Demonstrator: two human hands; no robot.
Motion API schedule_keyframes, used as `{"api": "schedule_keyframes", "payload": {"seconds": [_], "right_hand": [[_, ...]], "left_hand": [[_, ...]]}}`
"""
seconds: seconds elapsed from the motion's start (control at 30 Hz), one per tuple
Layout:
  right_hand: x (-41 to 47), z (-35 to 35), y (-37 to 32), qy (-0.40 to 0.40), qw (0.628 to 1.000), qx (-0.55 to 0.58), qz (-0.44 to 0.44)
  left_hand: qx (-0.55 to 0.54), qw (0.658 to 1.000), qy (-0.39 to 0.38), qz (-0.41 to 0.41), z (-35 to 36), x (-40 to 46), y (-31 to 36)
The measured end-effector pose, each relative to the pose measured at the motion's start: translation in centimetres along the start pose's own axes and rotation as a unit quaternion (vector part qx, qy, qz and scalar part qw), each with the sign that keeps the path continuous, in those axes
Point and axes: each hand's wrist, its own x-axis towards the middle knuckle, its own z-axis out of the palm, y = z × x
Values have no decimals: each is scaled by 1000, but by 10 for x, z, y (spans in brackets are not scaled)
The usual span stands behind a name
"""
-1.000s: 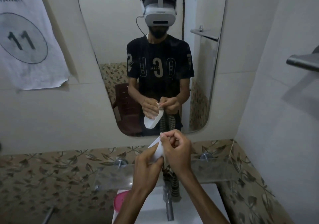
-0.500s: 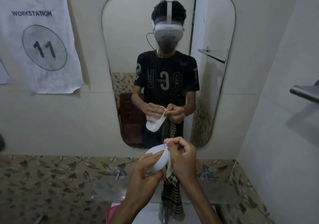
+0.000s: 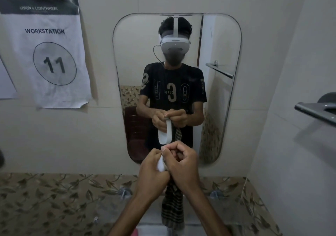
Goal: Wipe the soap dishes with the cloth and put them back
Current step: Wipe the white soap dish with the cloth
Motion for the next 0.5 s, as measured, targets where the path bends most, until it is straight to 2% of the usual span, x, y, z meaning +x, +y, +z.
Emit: {"api": "schedule_keyframes", "payload": {"seconds": [0.1,0.23,0.4,0.5], "right_hand": [[5,1,6,33,999,-16,36],[11,-3,16,60,988,49,131],[11,4,14,54,995,42,68],[16,5,17,44,996,9,78]], "left_hand": [[-9,1000,-5,-7,0,-2,-6],[-20,998,-39,38,-2,-3,-6],[-52,996,-67,36,-6,2,-7],[-42,997,-64,25,-7,1,-13]]}}
